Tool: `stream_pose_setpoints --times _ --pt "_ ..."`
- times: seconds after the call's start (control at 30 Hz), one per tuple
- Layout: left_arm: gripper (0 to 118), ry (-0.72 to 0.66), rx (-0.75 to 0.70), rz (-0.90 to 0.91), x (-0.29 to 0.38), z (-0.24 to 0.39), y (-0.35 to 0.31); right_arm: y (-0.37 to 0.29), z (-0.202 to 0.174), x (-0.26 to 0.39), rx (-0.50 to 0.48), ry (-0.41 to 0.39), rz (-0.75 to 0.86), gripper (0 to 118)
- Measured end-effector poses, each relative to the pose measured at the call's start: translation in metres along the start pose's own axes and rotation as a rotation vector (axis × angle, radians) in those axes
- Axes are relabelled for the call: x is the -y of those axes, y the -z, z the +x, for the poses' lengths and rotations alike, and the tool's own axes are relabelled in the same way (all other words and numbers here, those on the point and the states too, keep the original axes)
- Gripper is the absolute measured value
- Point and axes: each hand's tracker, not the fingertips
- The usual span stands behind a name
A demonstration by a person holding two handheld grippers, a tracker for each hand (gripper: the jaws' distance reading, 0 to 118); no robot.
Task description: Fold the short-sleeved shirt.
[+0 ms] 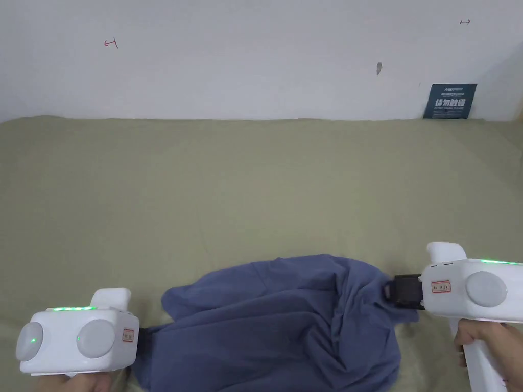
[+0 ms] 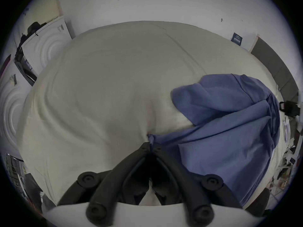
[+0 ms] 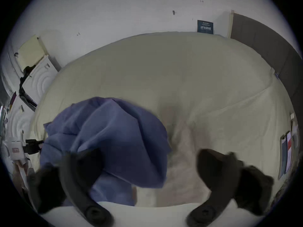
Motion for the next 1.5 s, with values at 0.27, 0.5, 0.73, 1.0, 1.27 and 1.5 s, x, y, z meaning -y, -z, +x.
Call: stream_pose_setpoints --times 0.27,0.5,0.73,1.0,1.27,1.5 --pt "0 0.011 0.006 0.004 -0.001 -0.004 0.006 0.042 -0.004 0.016 0.083 0.015 -0.086 8" --pt "0 -0.057 0.072 0.100 -0.018 -0.032 -0.069 -0.058 -0.021 -0.009 0.095 -0.121 0.109 8" --pt "0 -0.052 -0.072 0.322 -0.032 -0.072 -0.208 -0.180 -0.032 -0.023 0.058 -0.227 0.304 8" --pt "0 -0.032 -0.171 0.497 -0.043 -0.085 -0.343 -0.292 -0.054 -0.052 0.066 -0.221 0.474 8" --pt "0 -0.037 -0.257 0.618 -0.093 -0.066 -0.398 -0.330 -0.081 -0.111 0.147 -0.236 0.572 8" --pt "0 -0.082 -0.293 0.653 -0.155 -0.053 -0.392 -0.325 -0.089 -0.176 0.181 -0.182 0.634 8"
